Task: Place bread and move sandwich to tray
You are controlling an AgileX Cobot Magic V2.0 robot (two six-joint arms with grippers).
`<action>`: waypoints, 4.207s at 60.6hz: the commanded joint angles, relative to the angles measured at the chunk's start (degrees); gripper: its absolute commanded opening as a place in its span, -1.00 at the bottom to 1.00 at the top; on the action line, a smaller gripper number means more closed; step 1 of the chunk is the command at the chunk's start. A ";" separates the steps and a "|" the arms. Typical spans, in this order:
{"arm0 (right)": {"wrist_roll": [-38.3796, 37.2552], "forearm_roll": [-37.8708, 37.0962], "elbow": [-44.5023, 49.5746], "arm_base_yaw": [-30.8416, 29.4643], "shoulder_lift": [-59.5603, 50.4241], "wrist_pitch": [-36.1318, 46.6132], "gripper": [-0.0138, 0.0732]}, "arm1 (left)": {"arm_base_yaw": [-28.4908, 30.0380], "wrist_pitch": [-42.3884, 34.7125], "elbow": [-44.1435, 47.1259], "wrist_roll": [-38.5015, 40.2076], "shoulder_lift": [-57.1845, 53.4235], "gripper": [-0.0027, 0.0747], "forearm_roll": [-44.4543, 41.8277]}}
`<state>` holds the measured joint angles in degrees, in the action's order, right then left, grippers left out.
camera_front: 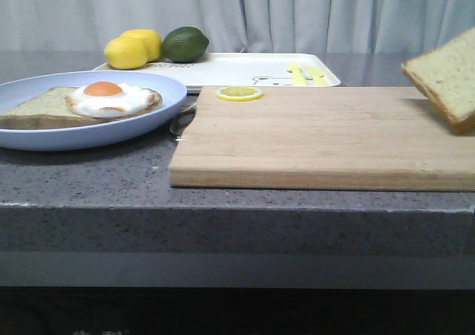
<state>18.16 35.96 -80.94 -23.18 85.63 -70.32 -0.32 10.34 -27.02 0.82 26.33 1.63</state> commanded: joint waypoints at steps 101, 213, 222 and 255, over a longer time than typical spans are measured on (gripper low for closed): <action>7.97 49.56 0.58 50.95 19.57 38.16 0.10 | 0.04 -4.69 -1.71 0.66 0.74 0.86 0.05; -16.44 -29.62 60.68 27.80 -77.47 52.47 -0.84 | 0.04 -4.69 -1.71 0.66 0.74 0.86 0.05; -16.44 -29.62 60.75 27.80 -77.67 52.76 -0.84 | 0.04 -5.54 -1.71 0.66 0.74 0.86 0.05; -16.44 -29.62 60.75 27.80 -77.67 52.98 -0.84 | -0.21 14.07 -20.07 -1.80 30.13 0.86 2.01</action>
<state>1.72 6.69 -18.64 4.90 7.43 -22.54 -0.32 25.00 -42.42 0.00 51.54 2.95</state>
